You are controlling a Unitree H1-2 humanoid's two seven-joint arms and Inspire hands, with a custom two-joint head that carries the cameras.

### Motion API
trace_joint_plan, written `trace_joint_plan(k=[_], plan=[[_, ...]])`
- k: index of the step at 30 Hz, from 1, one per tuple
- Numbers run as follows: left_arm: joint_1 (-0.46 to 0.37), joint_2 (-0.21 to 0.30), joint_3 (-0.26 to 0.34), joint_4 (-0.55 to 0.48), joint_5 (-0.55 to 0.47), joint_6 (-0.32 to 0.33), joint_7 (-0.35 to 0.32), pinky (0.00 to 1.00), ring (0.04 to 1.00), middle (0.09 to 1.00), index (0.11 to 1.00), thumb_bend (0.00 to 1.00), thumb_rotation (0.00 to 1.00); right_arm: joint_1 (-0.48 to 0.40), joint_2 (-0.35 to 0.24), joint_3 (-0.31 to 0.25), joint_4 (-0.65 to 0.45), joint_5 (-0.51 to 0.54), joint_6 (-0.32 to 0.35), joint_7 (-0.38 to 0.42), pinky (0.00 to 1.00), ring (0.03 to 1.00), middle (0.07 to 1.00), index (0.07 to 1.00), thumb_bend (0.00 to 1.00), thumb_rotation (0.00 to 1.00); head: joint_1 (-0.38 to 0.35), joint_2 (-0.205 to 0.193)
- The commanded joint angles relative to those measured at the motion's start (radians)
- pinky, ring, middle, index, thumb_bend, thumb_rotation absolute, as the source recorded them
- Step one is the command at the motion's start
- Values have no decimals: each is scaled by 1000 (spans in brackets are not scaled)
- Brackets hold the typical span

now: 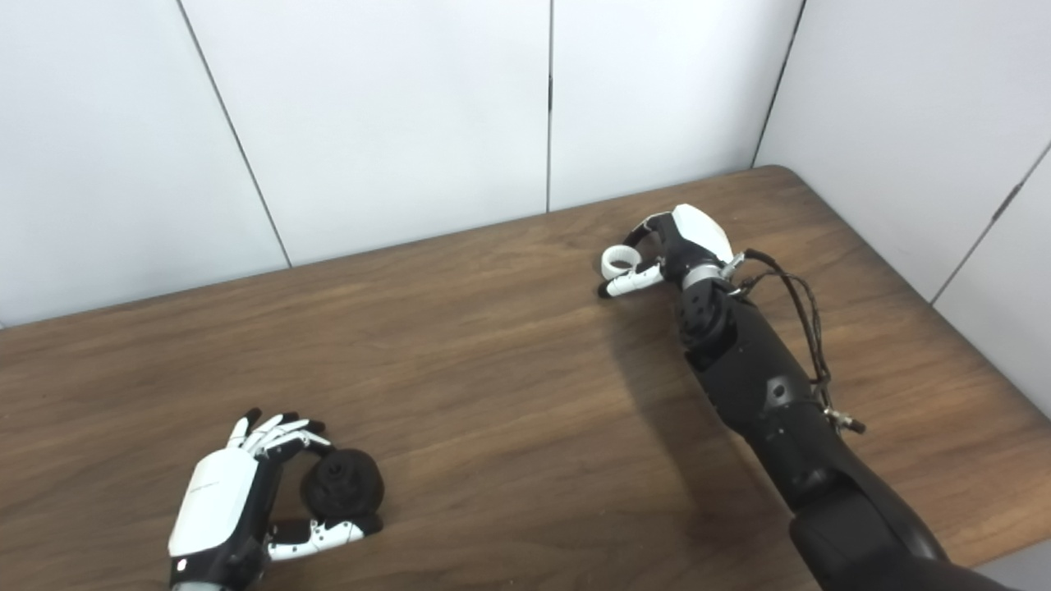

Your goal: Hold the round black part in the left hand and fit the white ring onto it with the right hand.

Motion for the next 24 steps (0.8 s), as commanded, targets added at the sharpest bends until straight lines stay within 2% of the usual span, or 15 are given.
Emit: trace_joint_plan(k=[1,10,16,17,18,21,24], plan=[[12,26,3,-1,19,16,-20,1000,877,778,484,524,52,-28,-29,-15,-19,-3,-17,-20,975,934,857,621,794,224,1,3],[14,24,5,-3,11,14,-19,1000,880,777,484,524,51,-16,-32,-18,-35,2,-9,-13,975,922,826,628,783,209,0,6],[13,26,5,-2,13,13,-19,1000,882,778,484,524,51,-17,-26,-13,-33,-1,-15,-20,931,886,775,606,775,207,0,6],[13,26,5,-1,12,10,-17,1000,881,777,484,524,51,-16,-22,-17,-33,2,-20,-25,933,887,773,550,652,178,0,6],[13,27,5,1,12,8,-15,1000,881,777,484,524,51,-16,-19,-20,-30,6,-25,-30,943,894,784,515,576,159,0,5],[12,26,6,0,12,11,-17,1000,882,778,484,524,51,-14,-10,-26,-29,9,-40,-52,958,920,826,490,529,140,0,5],[13,26,6,-3,14,14,-19,1000,882,779,484,524,51,-11,-10,-23,-38,7,-39,-54,959,923,825,486,524,134,-4,6]])
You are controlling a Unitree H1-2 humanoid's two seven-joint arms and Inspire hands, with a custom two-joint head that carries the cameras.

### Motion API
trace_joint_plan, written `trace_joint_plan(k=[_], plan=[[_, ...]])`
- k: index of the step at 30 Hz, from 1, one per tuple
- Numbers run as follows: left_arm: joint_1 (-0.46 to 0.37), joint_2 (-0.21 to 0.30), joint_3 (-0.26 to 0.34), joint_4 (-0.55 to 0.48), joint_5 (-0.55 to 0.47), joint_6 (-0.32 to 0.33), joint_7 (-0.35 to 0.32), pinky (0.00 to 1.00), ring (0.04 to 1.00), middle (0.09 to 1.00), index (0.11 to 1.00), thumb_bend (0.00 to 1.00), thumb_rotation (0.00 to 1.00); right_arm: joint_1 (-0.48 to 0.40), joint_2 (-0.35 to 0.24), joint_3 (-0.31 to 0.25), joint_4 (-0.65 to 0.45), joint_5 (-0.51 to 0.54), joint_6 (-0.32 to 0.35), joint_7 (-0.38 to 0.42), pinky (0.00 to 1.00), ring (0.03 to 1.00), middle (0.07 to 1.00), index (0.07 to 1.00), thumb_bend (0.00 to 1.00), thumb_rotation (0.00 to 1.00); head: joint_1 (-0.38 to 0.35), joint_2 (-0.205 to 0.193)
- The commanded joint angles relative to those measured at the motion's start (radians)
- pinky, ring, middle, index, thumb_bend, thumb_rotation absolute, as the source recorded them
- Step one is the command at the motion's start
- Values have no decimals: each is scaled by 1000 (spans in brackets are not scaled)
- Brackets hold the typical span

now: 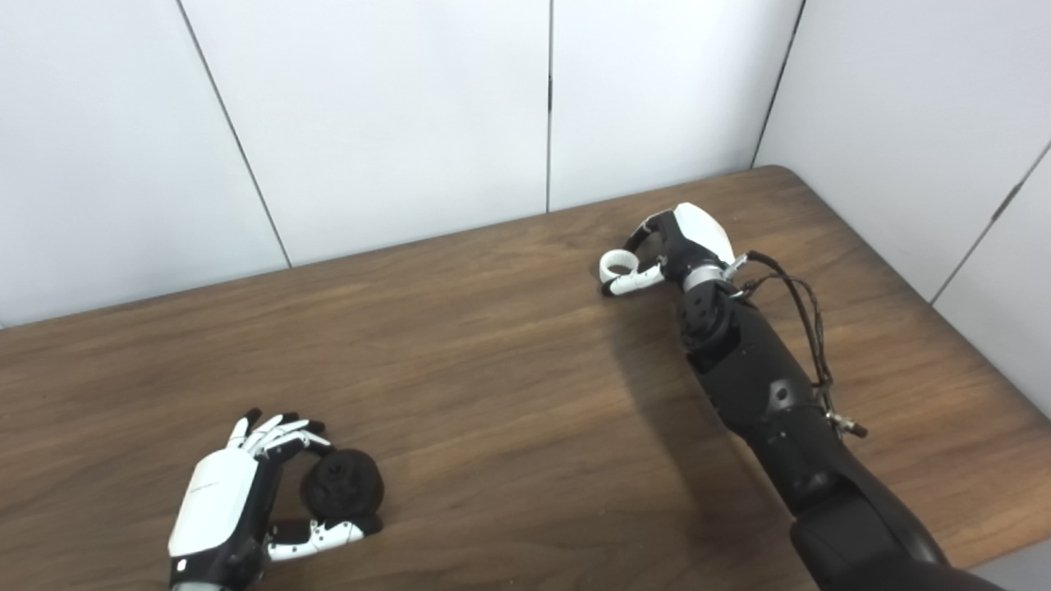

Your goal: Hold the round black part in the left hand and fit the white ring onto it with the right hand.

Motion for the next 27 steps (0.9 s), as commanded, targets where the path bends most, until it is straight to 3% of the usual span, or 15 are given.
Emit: trace_joint_plan(k=[1,5,16,25,27], plan=[[13,25,5,-4,15,16,-20,1000,882,779,484,524,51,-22,-19,-10,-29,-10,-15,-18,970,927,824,485,523,132,-1,0],[13,23,4,-1,17,14,-15,1000,878,777,484,524,51,-17,-24,-8,-34,-10,-21,-17,981,914,803,485,522,129,-1,0],[15,18,1,-4,17,17,-18,1000,884,782,484,524,51,-2,-34,3,-50,-9,-3,7,983,959,864,487,521,130,6,-2],[15,14,-4,-4,24,19,-15,1000,885,778,484,524,51,56,-36,21,-246,-8,-50,64,1000,942,816,485,523,133,15,-1],[14,12,-4,-3,23,20,-16,1000,886,778,484,524,51,70,-29,33,-308,-20,-32,84,973,933,815,485,523,134,22,-1]])
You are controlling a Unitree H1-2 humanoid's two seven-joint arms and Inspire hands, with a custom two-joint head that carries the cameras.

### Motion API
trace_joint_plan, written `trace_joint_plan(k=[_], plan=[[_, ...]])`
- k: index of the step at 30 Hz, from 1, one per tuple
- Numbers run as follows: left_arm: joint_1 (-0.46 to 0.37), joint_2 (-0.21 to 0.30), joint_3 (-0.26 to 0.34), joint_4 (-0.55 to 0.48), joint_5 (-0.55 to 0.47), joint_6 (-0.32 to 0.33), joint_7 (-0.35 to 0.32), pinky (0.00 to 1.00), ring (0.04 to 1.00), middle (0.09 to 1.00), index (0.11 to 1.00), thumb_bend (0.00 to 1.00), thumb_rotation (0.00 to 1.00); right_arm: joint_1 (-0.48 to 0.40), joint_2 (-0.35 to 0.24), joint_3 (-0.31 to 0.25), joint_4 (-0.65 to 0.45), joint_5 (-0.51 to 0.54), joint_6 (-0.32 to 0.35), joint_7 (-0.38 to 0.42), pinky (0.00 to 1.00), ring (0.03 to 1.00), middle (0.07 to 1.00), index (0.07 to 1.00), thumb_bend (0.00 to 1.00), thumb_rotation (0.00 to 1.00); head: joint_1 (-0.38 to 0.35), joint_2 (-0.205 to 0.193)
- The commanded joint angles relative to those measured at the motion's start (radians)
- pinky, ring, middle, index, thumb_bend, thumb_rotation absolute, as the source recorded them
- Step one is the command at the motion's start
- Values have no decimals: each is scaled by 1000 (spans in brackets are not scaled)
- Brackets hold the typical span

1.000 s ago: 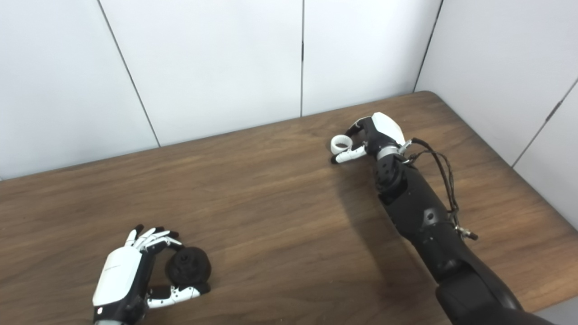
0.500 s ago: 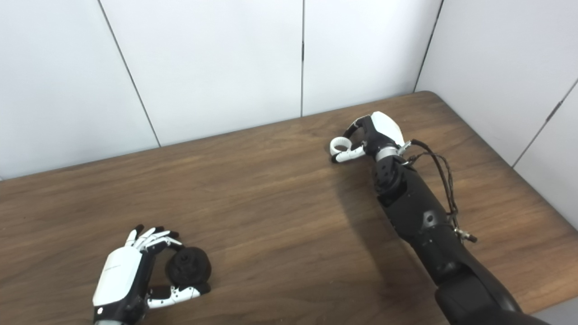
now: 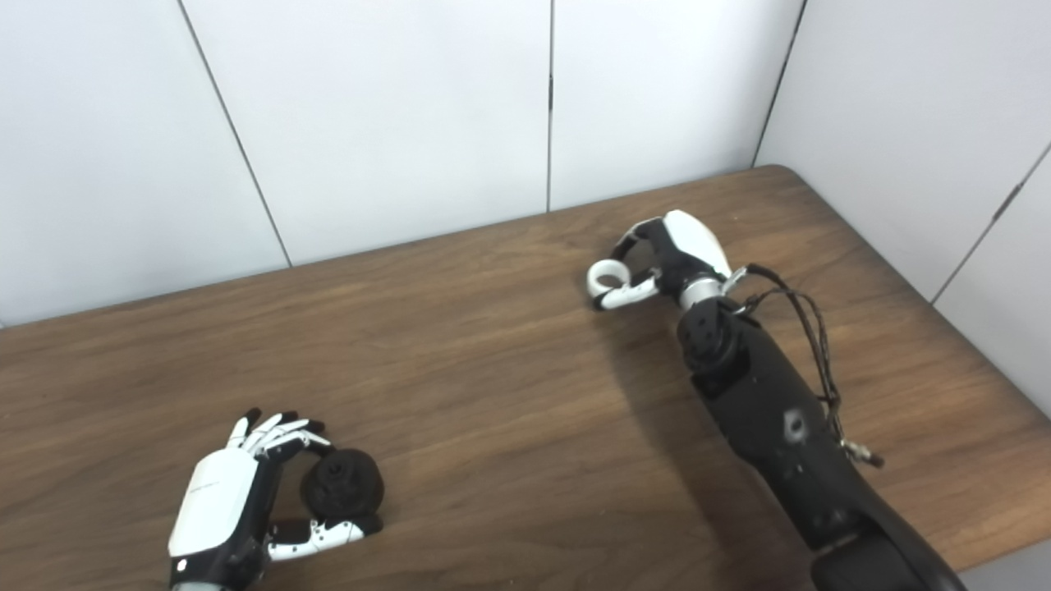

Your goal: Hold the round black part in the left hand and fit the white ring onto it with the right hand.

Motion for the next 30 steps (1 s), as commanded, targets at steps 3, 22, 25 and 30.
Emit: trace_joint_plan(k=[3,22,25,30], plan=[[12,9,-5,1,19,16,-13,1000,887,777,484,524,50,-18,-9,25,-150,-35,13,50,928,927,819,485,524,134,12,2],[18,-43,-49,17,75,42,19,1000,889,777,483,525,53,86,189,151,-517,-212,55,394,953,958,844,484,524,137,141,12],[19,-51,-62,22,86,51,26,1000,888,779,483,525,54,98,203,169,-531,-216,53,414,986,966,853,484,523,136,169,14],[21,-70,-80,31,111,69,30,1000,892,784,484,525,55,109,209,199,-537,-213,23,414,1000,962,851,484,523,135,244,16]])
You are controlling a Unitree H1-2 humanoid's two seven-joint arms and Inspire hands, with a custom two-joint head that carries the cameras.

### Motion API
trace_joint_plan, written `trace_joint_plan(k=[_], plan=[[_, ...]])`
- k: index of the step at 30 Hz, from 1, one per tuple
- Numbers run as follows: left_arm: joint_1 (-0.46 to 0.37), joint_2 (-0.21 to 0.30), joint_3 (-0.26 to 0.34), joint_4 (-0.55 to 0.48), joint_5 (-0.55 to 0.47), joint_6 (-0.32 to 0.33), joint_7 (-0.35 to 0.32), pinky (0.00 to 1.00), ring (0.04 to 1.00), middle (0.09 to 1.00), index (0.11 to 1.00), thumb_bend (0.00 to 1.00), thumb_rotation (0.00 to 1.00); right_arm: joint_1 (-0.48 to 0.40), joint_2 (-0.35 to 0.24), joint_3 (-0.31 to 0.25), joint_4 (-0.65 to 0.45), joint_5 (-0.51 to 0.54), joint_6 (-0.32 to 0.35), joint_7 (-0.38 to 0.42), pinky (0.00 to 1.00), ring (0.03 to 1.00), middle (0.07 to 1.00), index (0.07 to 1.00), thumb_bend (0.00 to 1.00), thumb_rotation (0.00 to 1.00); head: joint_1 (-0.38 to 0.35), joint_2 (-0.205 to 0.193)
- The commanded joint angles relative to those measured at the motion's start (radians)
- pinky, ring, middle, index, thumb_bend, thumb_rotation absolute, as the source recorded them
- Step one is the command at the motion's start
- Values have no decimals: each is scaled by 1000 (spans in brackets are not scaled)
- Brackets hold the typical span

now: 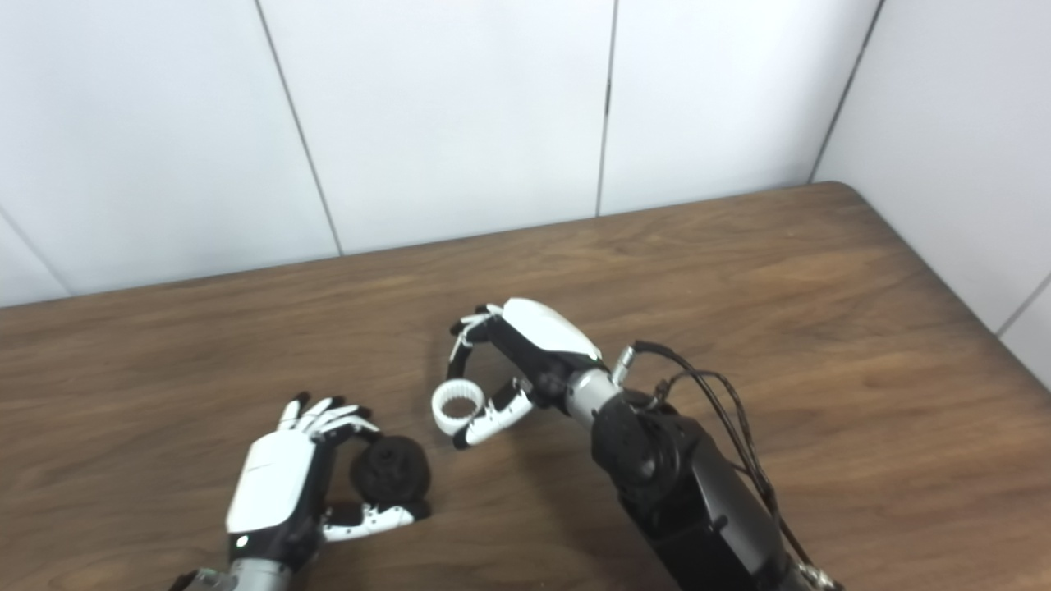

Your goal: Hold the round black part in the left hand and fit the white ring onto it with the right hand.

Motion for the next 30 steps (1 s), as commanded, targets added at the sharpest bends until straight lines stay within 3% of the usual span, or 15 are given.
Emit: trace_joint_plan(k=[1,13,30], plan=[[19,-11,-23,31,30,18,-7,1000,892,784,484,525,56,-29,-5,0,-46,-2,-34,-10,1000,962,850,483,523,135,23,2],[7,-53,-56,55,51,56,5,1000,900,794,484,524,54,-40,-3,6,-77,46,-67,1,1000,970,848,484,523,136,132,16],[-14,-67,-78,49,67,110,-10,1000,910,800,484,524,54,-78,-7,0,-105,51,-48,45,955,956,841,484,523,136,164,80]])
